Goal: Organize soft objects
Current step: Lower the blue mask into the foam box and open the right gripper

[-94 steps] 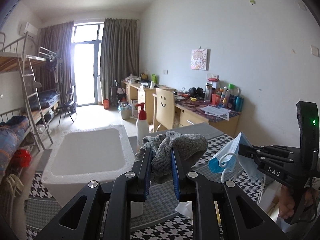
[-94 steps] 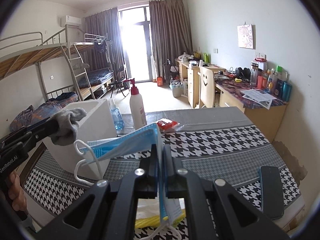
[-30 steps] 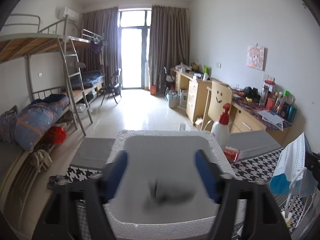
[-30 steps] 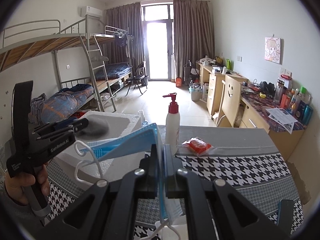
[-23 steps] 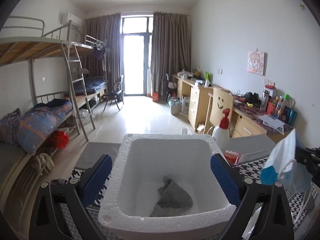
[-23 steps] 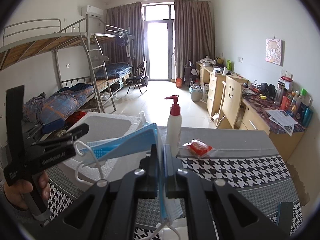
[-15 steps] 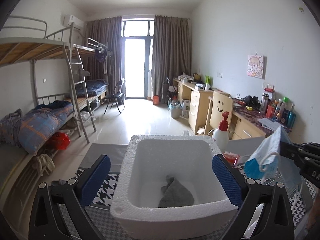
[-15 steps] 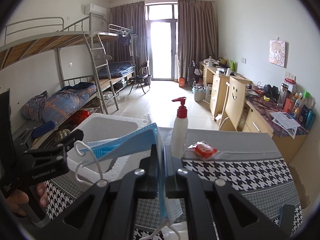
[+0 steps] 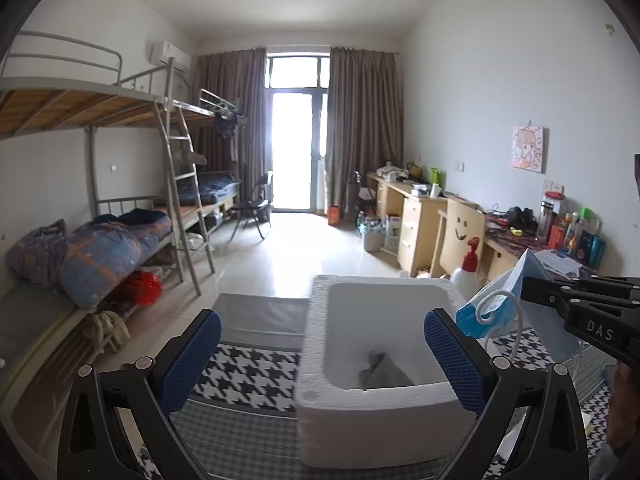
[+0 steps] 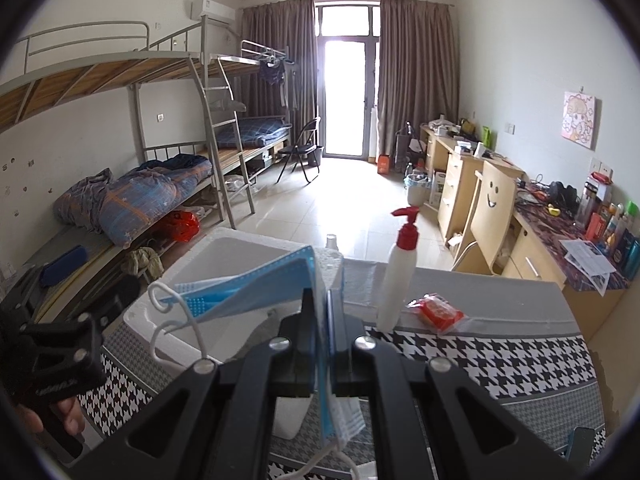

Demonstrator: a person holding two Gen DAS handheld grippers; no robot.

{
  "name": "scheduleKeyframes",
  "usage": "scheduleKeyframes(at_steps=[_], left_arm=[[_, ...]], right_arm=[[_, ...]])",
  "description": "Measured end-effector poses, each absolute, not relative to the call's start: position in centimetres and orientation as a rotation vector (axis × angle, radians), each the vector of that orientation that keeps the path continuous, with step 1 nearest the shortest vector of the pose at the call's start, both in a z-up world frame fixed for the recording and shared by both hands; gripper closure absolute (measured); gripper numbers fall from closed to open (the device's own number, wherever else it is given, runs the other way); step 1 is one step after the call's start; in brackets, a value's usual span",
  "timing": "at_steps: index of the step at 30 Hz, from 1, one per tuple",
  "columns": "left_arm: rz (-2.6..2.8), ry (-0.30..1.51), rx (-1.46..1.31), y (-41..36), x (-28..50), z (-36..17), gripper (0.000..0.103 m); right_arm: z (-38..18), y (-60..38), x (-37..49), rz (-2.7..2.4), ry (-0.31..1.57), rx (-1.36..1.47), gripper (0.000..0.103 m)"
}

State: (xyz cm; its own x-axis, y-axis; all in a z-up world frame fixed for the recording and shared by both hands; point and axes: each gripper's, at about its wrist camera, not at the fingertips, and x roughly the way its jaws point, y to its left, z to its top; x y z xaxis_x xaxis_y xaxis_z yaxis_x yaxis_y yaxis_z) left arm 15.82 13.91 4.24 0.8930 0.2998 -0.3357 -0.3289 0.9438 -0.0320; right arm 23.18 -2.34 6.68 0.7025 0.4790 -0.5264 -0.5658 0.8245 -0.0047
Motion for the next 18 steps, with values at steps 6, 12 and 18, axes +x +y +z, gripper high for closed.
scheduleKeyframes(at_steps=[6, 12, 18], left_arm=[[0.337, 0.337, -0.107, 15.0, 15.1, 3.6, 0.001], [0.356, 0.34, -0.122, 15.7, 14.3, 3.1, 0.001], [0.36, 0.339, -0.112, 15.9, 13.6, 3.1, 0.001]], right_arm=[[6.7, -1.1, 23.6, 0.61, 0.555, -0.178, 0.096], [6.7, 0.6, 23.8, 0.63, 0.565, -0.214, 0.096], [6.4, 1.9, 24.2, 0.647, 0.597, -0.232, 0.096]])
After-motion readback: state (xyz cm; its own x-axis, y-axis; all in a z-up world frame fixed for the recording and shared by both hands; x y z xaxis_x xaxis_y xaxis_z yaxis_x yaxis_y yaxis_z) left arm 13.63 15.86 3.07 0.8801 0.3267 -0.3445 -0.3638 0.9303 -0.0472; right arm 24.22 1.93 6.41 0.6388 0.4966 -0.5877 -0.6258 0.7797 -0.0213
